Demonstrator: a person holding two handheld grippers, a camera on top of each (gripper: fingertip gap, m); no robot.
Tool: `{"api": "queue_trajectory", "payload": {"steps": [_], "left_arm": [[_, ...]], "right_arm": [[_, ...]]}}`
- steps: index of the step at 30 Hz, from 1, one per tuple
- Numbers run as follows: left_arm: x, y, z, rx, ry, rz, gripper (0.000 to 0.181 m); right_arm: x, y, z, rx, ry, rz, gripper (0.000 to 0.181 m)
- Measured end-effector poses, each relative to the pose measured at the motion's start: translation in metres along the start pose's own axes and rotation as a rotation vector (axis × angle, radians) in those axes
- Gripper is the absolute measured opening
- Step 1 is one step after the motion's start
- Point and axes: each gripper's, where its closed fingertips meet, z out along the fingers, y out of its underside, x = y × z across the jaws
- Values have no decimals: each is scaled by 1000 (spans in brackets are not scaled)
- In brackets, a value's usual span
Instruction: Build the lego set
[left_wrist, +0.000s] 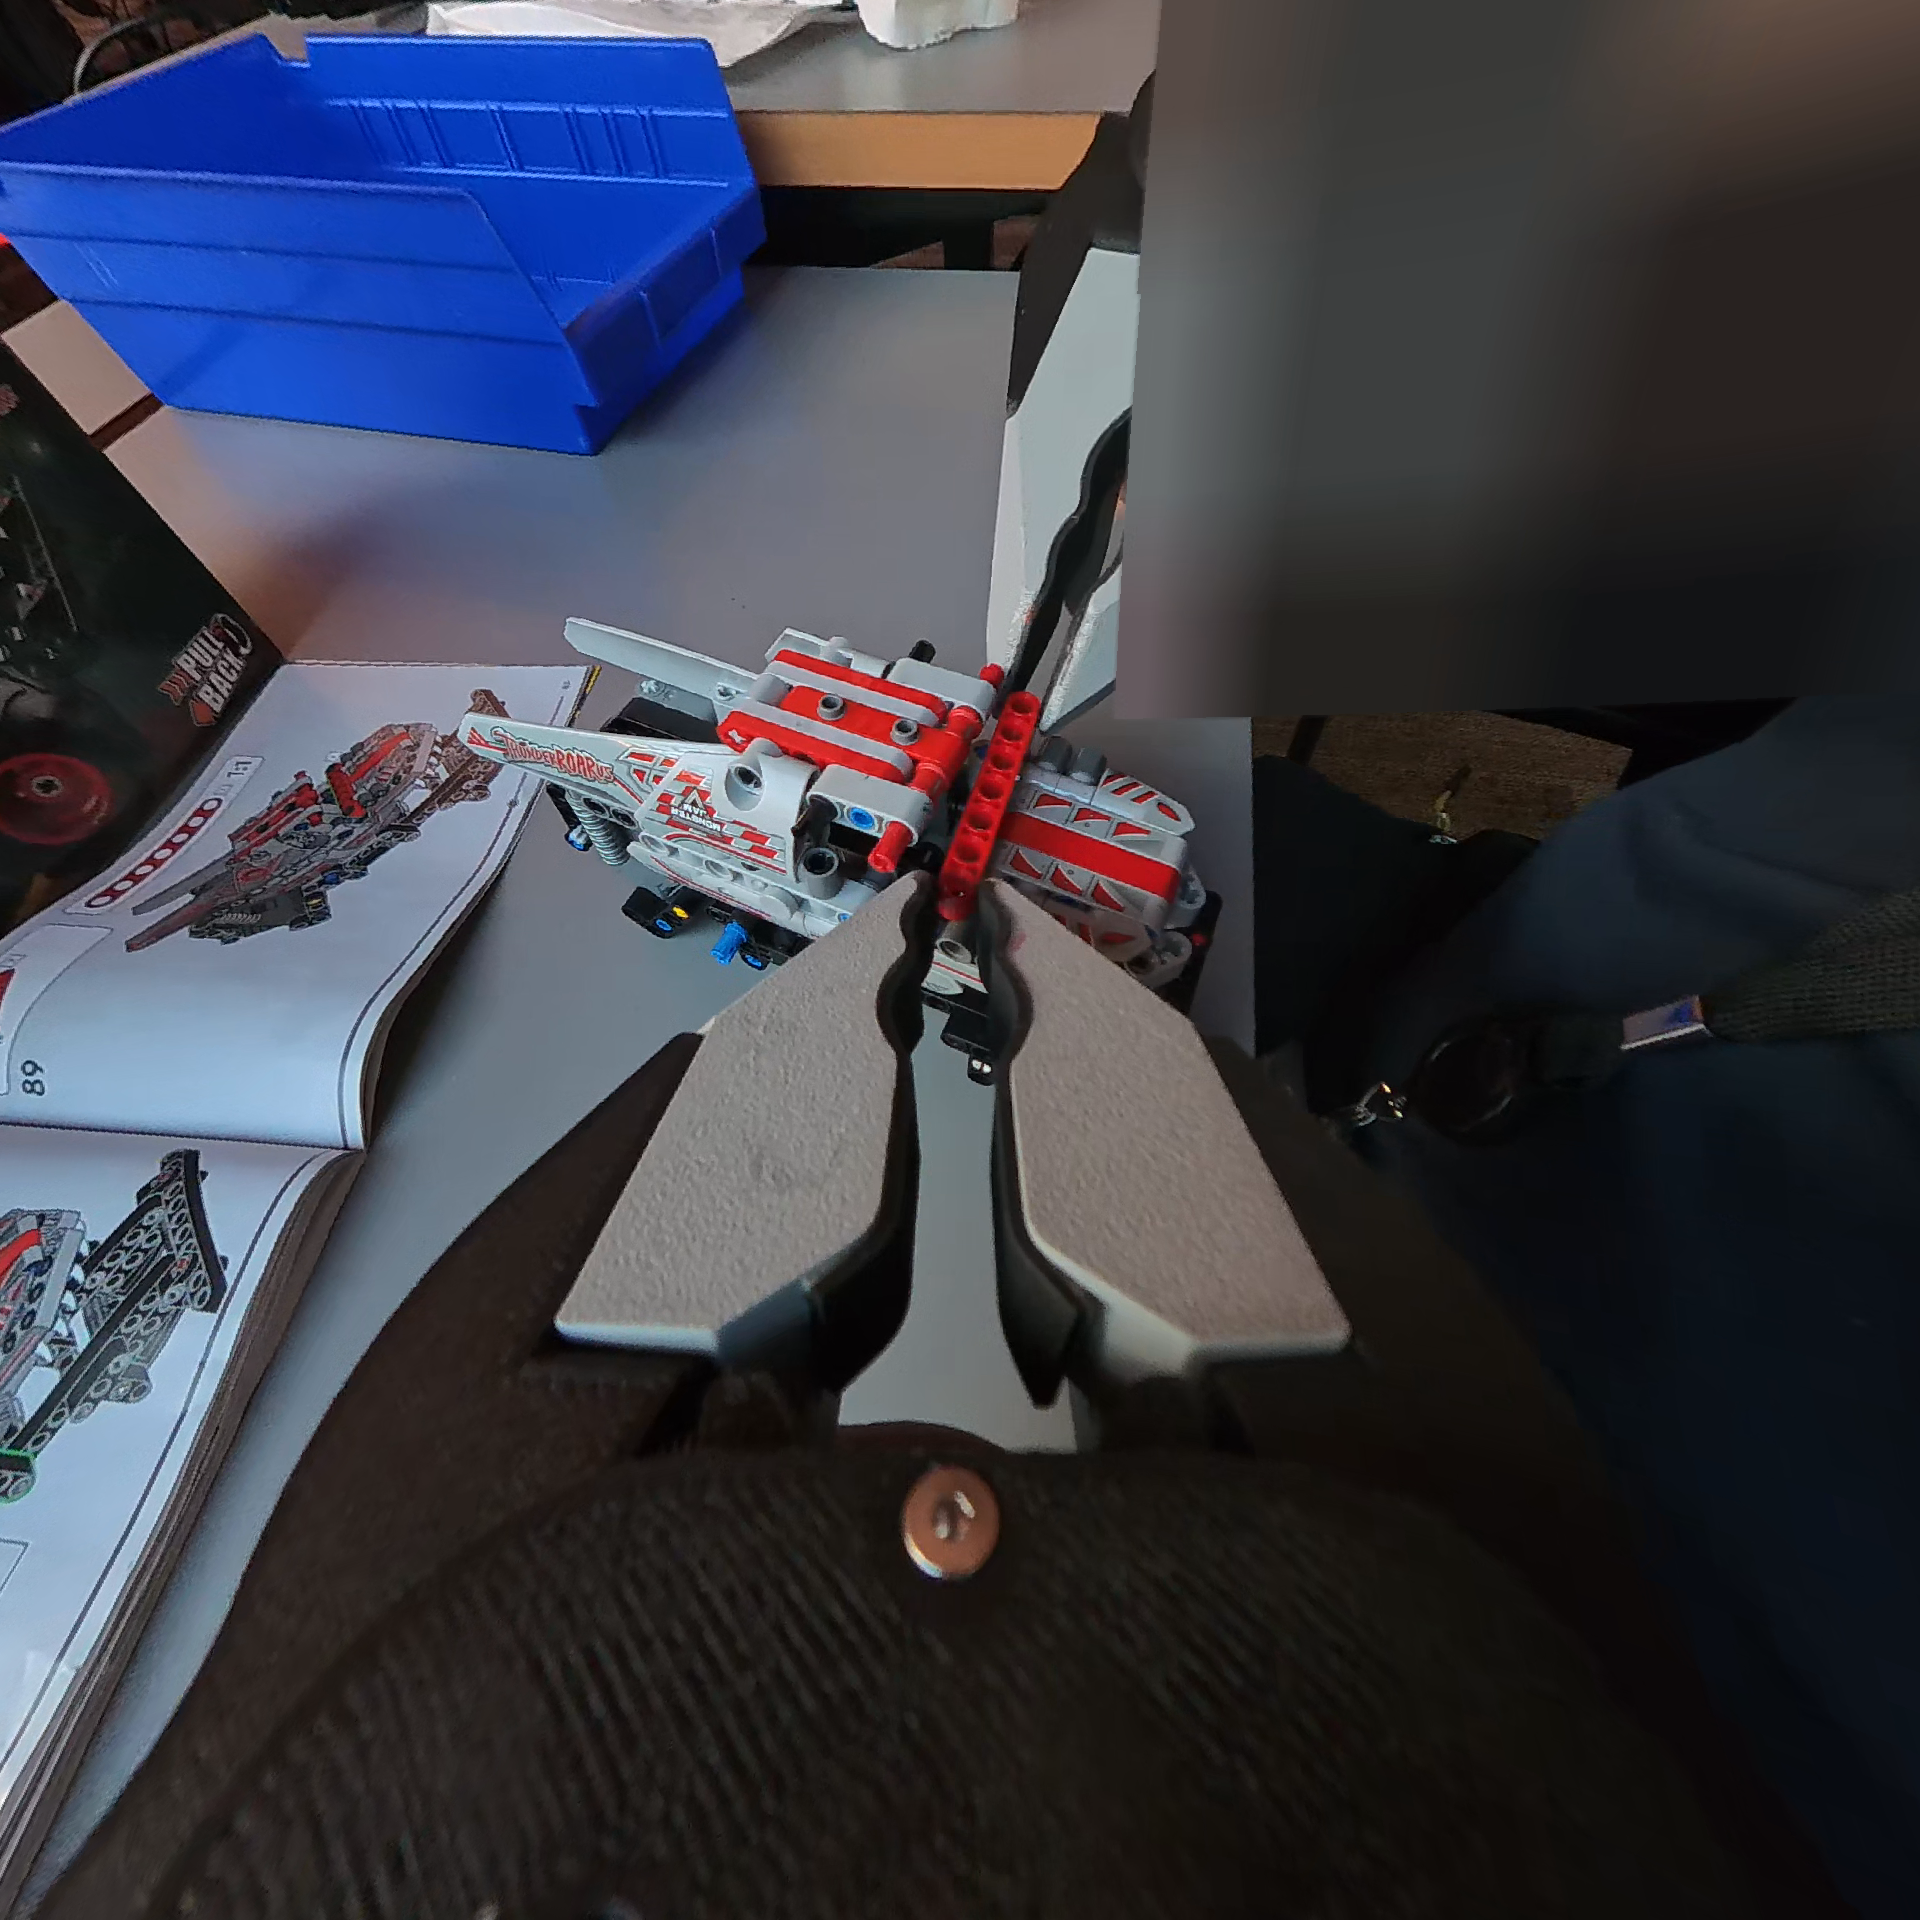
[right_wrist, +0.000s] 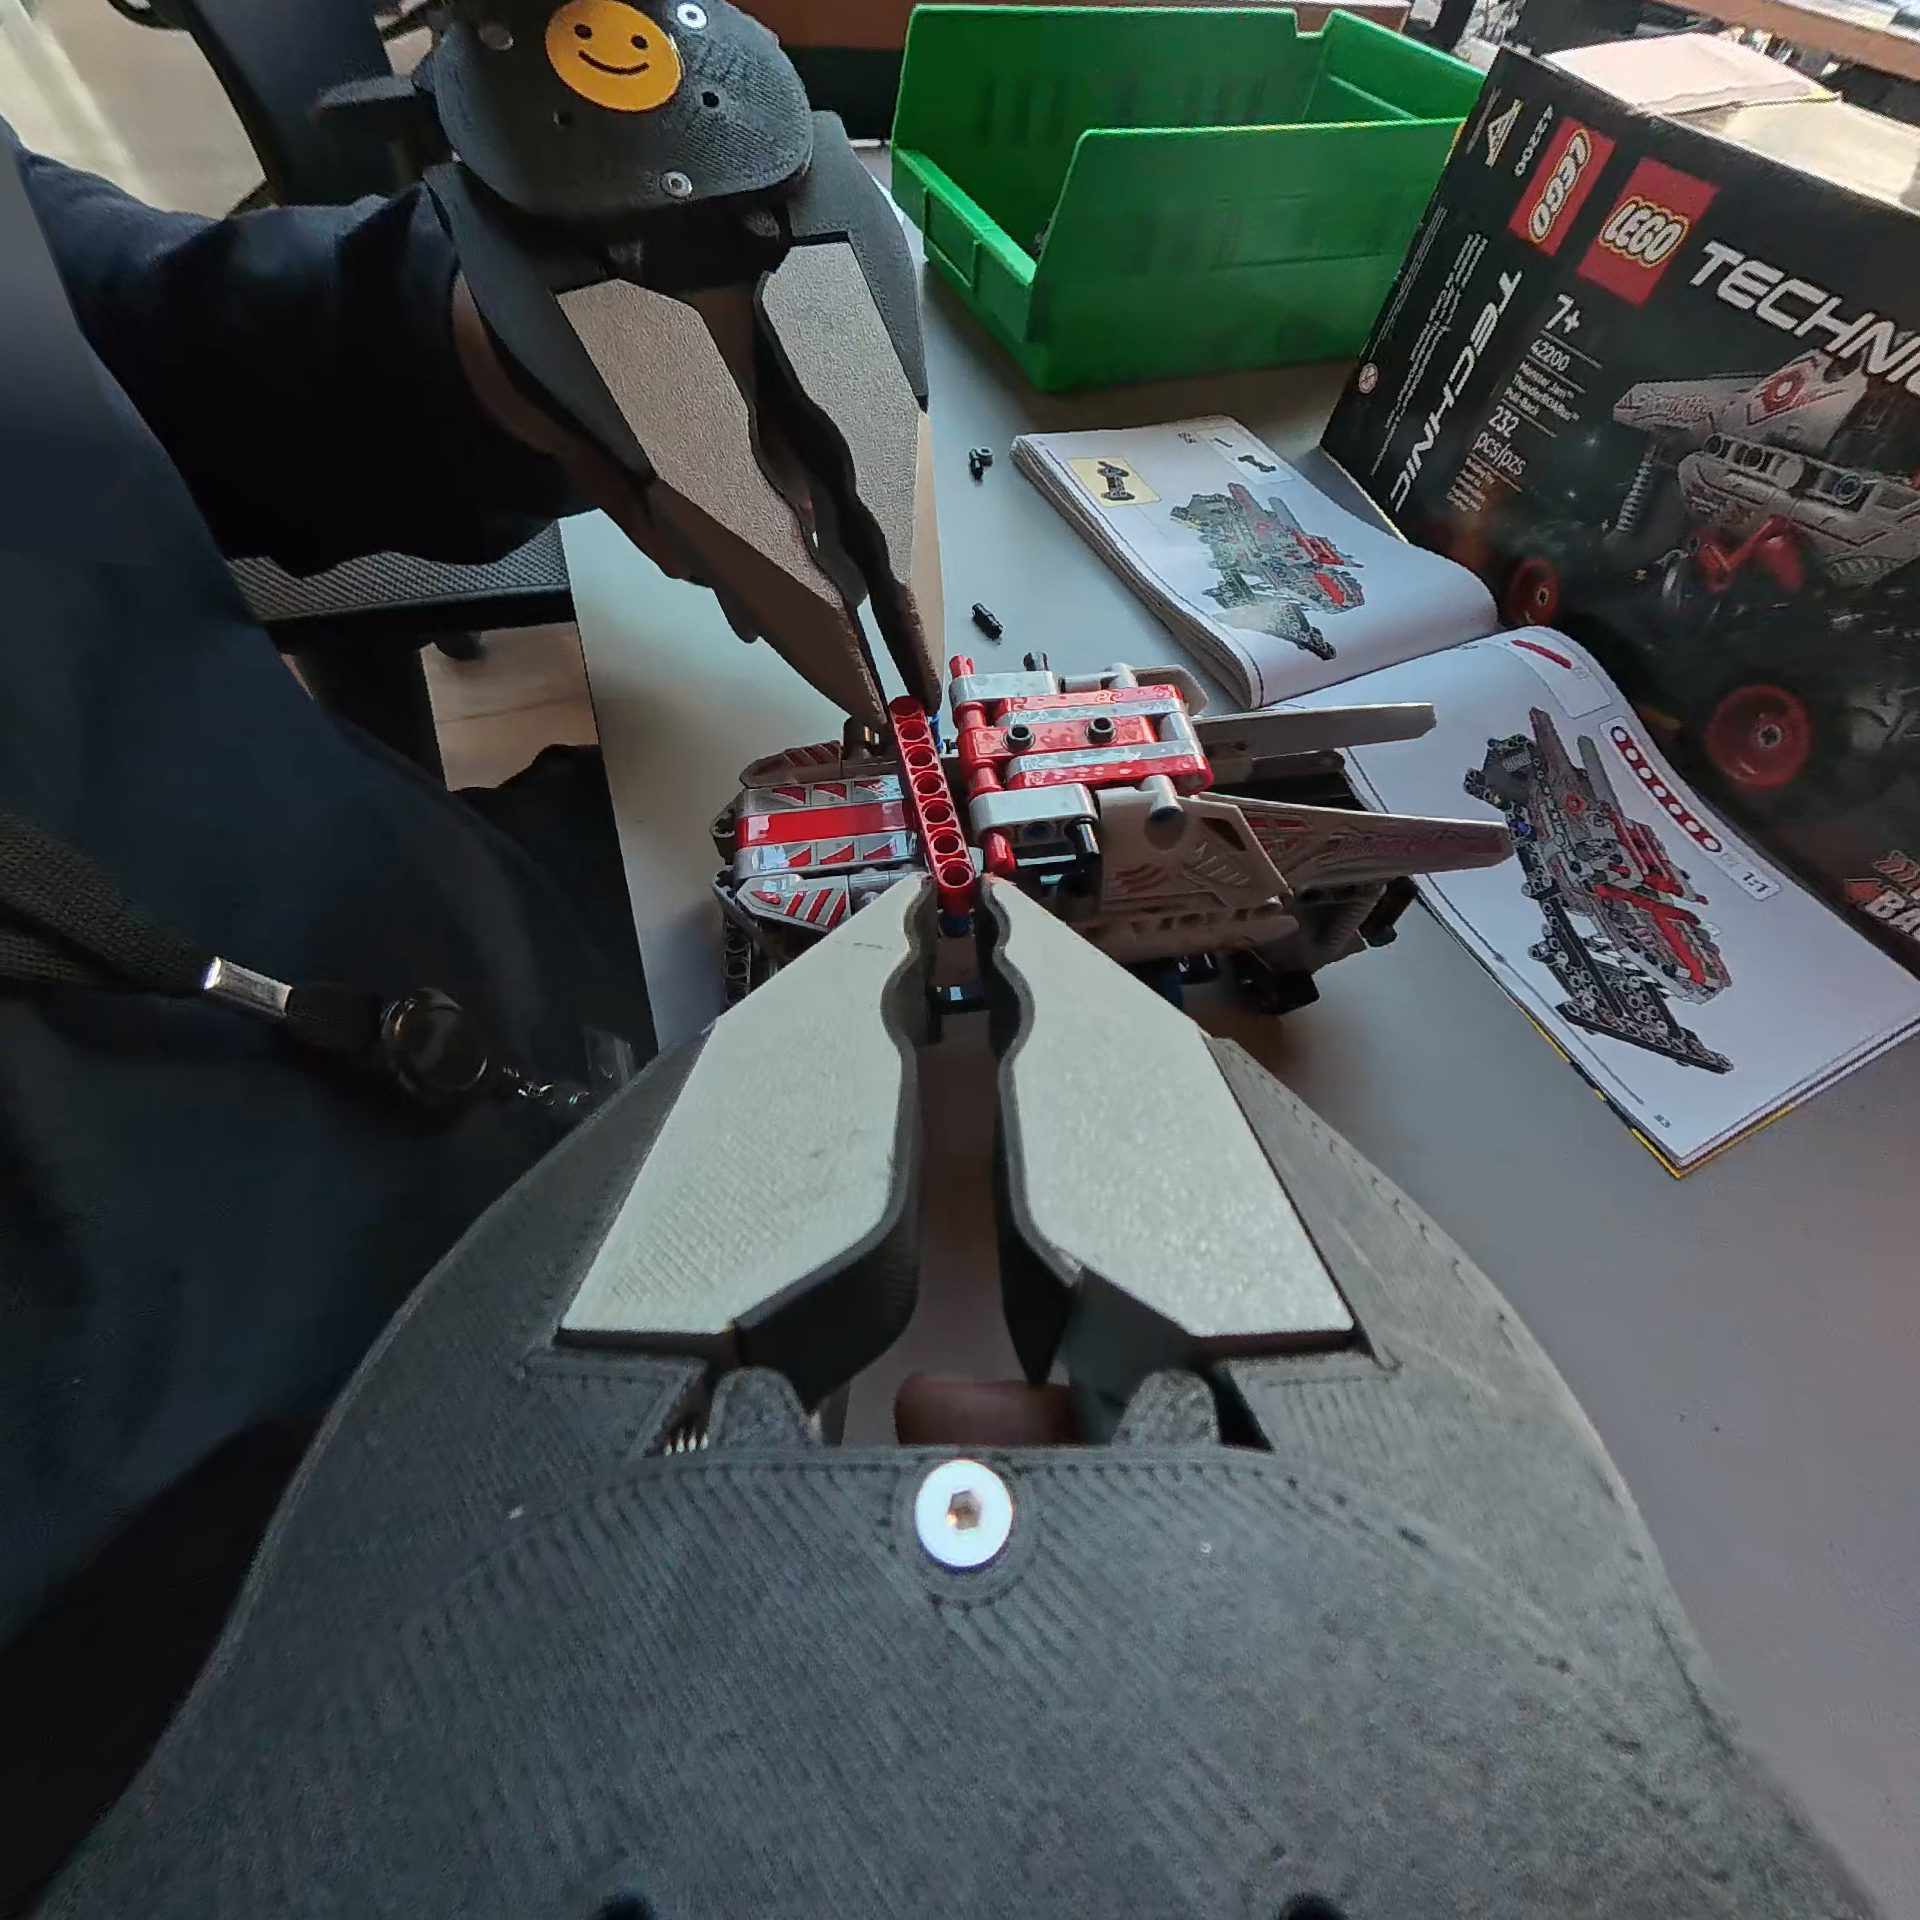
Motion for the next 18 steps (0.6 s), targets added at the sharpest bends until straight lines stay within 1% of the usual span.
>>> {"api": "queue_trajectory", "payload": {"steps": [5,18], "left_arm": [[-2,-1,1,7,-2,-17,4],[-6,-5,0,23,-34,-20,4]], "right_arm": [[-3,-1,-2,4,24,-83,4],[2,-1,-1,-1,45,-80,4]]}}
